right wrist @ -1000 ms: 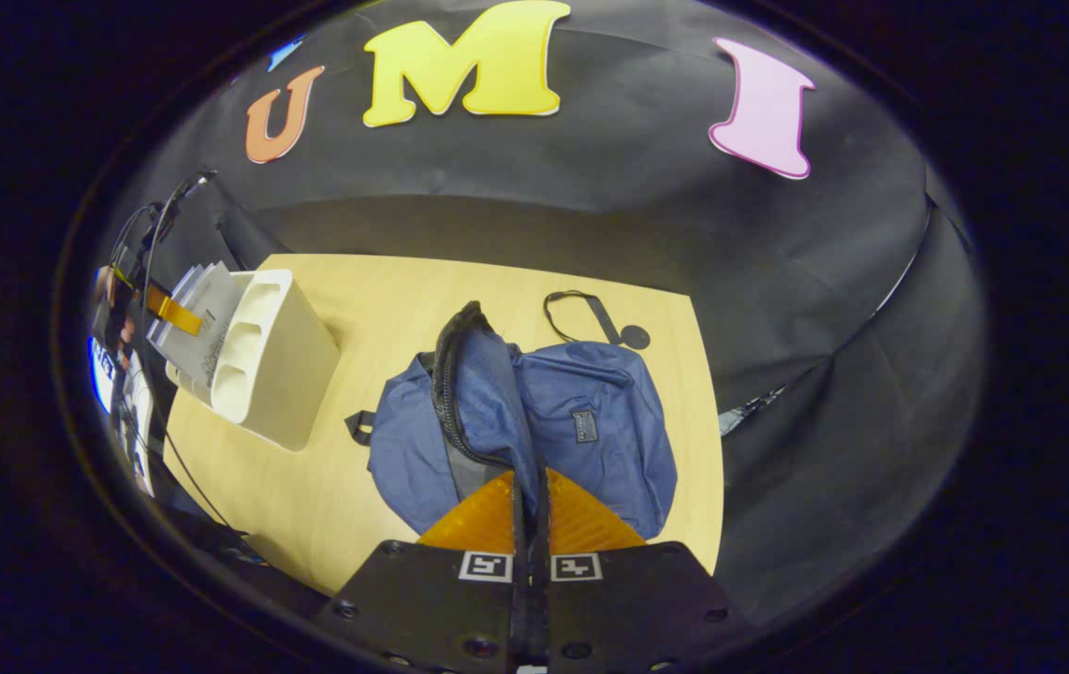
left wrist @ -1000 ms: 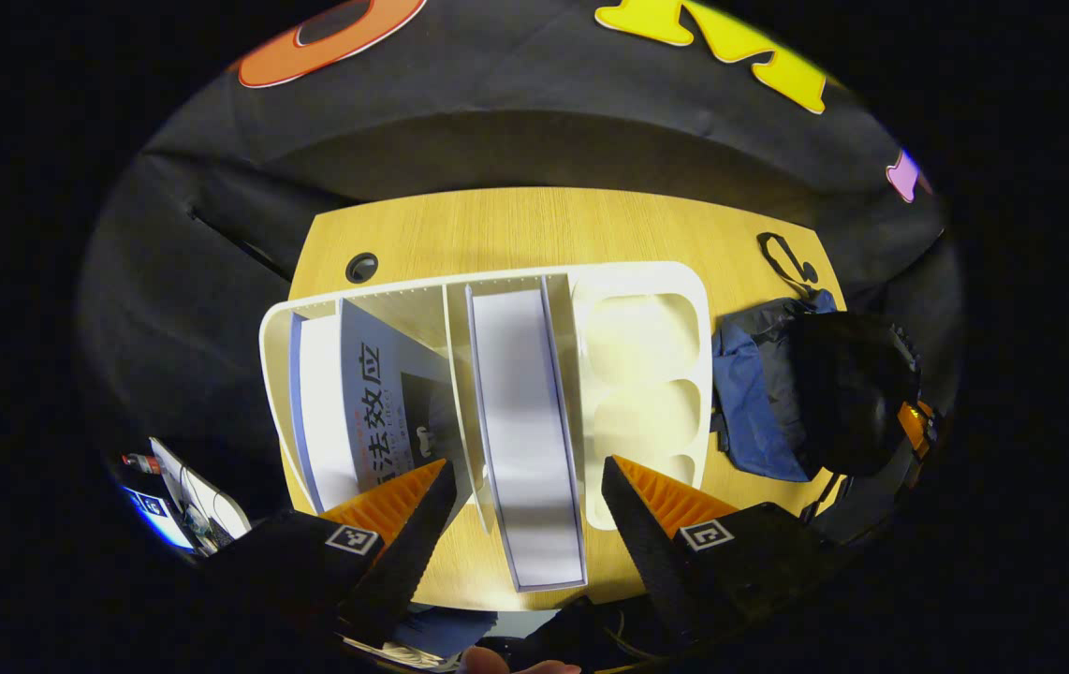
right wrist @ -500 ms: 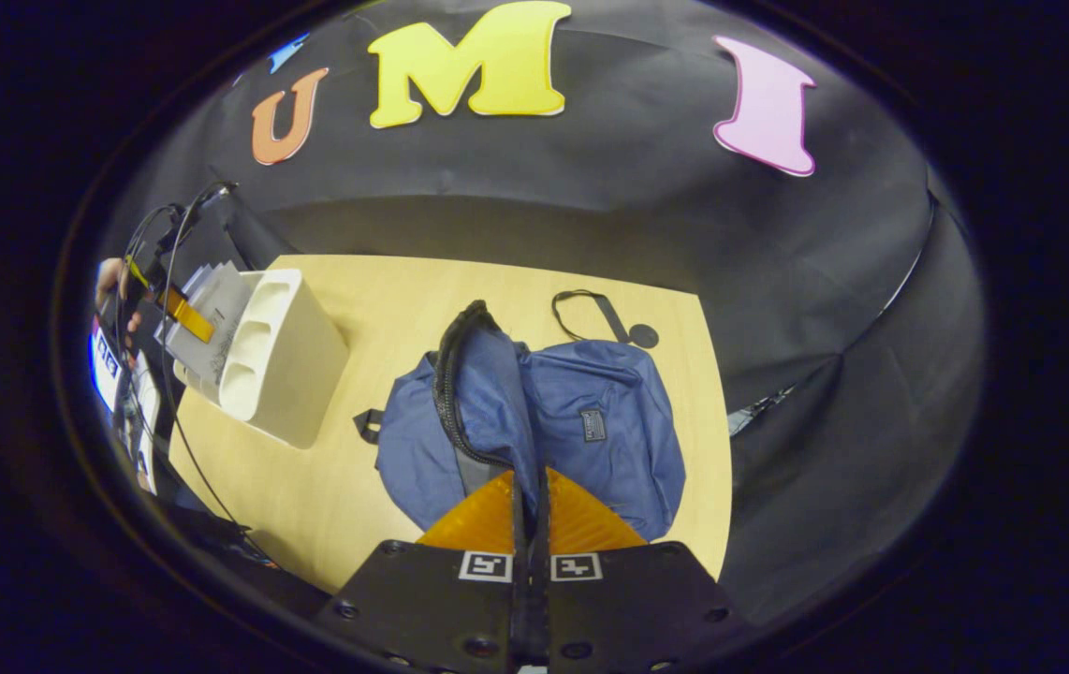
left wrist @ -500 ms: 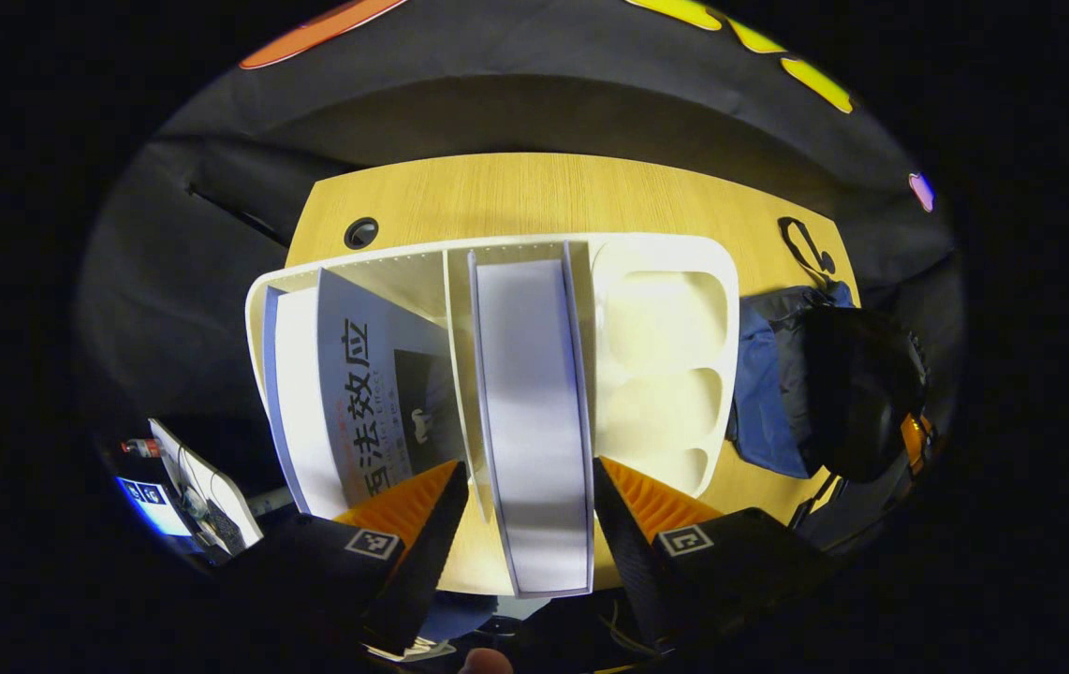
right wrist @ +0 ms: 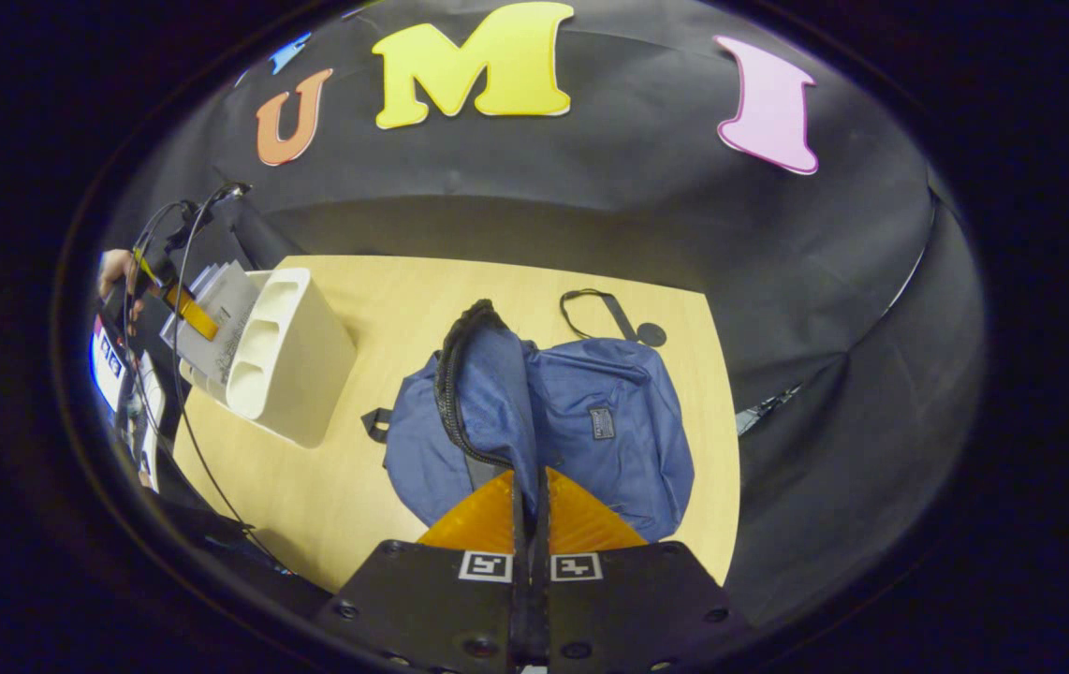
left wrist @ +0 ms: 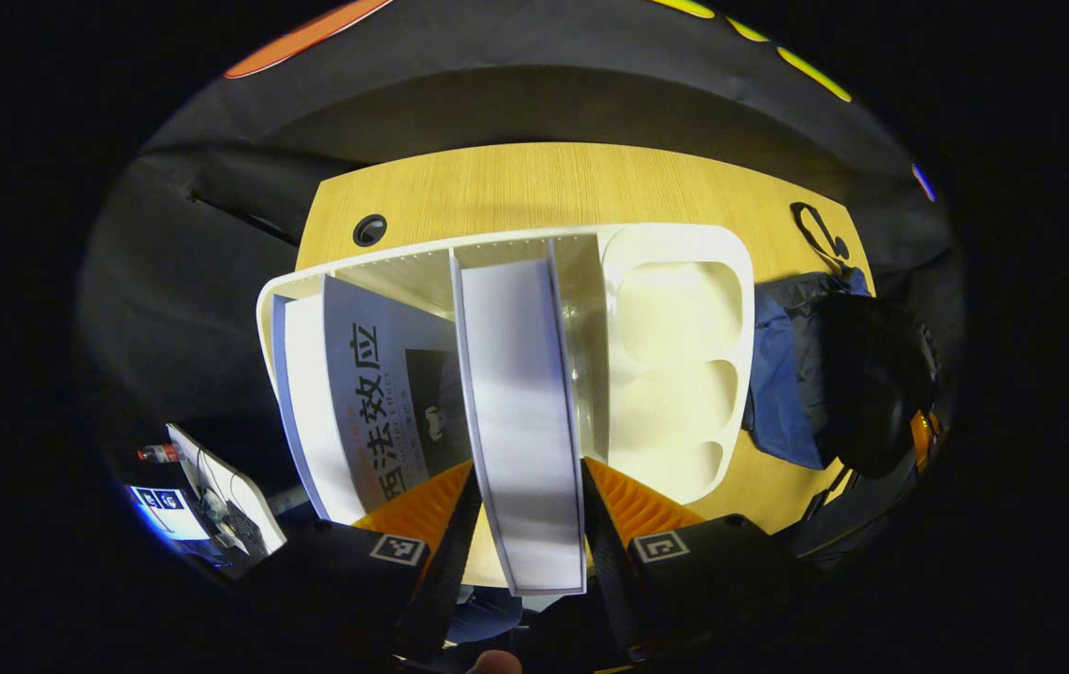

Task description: Open the schoolbag, grab two books from the bookshelf and put them into the schoolbag.

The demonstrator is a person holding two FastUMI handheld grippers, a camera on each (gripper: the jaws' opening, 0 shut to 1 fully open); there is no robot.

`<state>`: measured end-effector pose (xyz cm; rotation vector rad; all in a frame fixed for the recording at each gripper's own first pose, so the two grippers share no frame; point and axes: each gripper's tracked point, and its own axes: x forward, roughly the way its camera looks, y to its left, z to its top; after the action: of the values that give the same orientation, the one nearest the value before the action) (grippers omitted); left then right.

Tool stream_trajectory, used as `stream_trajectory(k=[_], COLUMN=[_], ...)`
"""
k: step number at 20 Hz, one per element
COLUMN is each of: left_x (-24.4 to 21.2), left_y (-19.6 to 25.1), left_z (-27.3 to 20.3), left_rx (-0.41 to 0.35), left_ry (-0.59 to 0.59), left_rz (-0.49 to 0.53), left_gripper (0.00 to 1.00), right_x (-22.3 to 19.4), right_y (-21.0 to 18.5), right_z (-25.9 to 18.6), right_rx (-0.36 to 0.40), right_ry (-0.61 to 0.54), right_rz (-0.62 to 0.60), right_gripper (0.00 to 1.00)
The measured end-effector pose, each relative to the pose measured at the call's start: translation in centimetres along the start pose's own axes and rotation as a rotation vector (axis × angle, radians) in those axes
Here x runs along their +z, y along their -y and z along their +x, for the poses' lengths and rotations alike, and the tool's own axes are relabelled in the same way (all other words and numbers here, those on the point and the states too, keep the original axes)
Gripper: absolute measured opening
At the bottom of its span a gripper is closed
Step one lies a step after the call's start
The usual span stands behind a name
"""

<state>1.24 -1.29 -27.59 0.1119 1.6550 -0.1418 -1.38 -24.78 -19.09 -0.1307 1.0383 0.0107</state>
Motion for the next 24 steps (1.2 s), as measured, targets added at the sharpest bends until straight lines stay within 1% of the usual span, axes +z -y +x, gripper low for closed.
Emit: stream_trajectory(k=[1, 2, 3, 4, 5, 6, 7, 8, 10, 11, 15, 16, 17, 18, 21, 23, 24], left_x=[0.0, -0.2, -0.3, -0.6, -0.9, -1.2, -1.5, -1.8, -2.6, -2.8, -3.9, -4.2, -4.5, -5.1, -5.8, -6.1, -6.3], left_y=[-0.1, -0.2, -0.2, -0.1, 0.1, 0.2, 0.2, -0.4, -0.4, -0.5, -1.2, -1.5, -1.7, -2.0, -1.9, -1.1, -0.4], left_z=[-0.1, -0.4, -0.6, -0.8, -1.0, -1.4, -2.0, -2.6, -4.3, -5.2, -9.1, -10.5, -11.9, -13.2, -17.1, -19.0, -19.6], left_rx=[0.007, 0.013, 0.014, 0.007, -0.002, -0.01, -0.003, 0.015, 0.002, -0.005, -0.049, -0.062, -0.073, -0.085, -0.145, -0.207, -0.247], left_ry=[-0.004, -0.005, -0.008, -0.013, -0.022, -0.027, -0.028, -0.025, -0.01, 0.002, 0.069, 0.088, 0.107, 0.126, 0.195, 0.24, 0.257], left_rz=[0.004, 0.004, 0.002, -0.007, -0.022, -0.033, -0.034, -0.025, -0.02, -0.024, -0.04, -0.04, -0.042, -0.044, -0.063, -0.094, -0.114], left_gripper=[0.64, 0.58, 0.56, 0.46, 0.51, 0.48, 0.47, 0.48, 0.38, 0.41, 0.41, 0.45, 0.41, 0.4, 0.39, 0.39, 0.43], right_x=[0.0, 0.0, 0.0, 0.0, 0.1, 0.0, 0.0, 0.1, 0.1, 0.1, 0.1, 0.1, 0.0, 0.0, 0.1, 0.0, 0.0], right_y=[-0.2, -0.3, -0.4, -0.5, -0.7, -0.8, -0.9, -1.0, -1.2, -1.3, -2.1, -2.2, -2.3, -2.3, -2.2, -1.8, -1.4], right_z=[0.0, 0.0, 0.1, 0.1, 0.1, 0.1, 0.2, 0.2, 0.1, 0.1, 0.3, 0.4, 0.3, 0.3, -0.1, -0.4, -0.6], right_rx=[0.004, 0.007, 0.01, 0.013, 0.017, 0.019, 0.023, 0.024, 0.033, 0.037, 0.048, 0.05, 0.051, 0.051, 0.046, 0.037, 0.03], right_ry=[0.001, 0.003, 0.002, 0.003, 0.003, 0.005, 0.006, 0.006, 0.005, 0.005, 0.005, 0.005, 0.005, 0.005, 0.013, 0.017, 0.018], right_rz=[0.001, 0.001, 0.001, 0.001, 0.001, 0.0, -0.001, -0.003, -0.004, -0.004, -0.012, -0.012, -0.012, -0.01, -0.006, 0.002, 0.004], right_gripper=[0.0, 0.03, 0.0, 0.0, 0.0, 0.0, 0.0, 0.0, 0.0, 0.0, 0.0, 0.0, 0.0, 0.0, 0.0, 0.0, 0.0])
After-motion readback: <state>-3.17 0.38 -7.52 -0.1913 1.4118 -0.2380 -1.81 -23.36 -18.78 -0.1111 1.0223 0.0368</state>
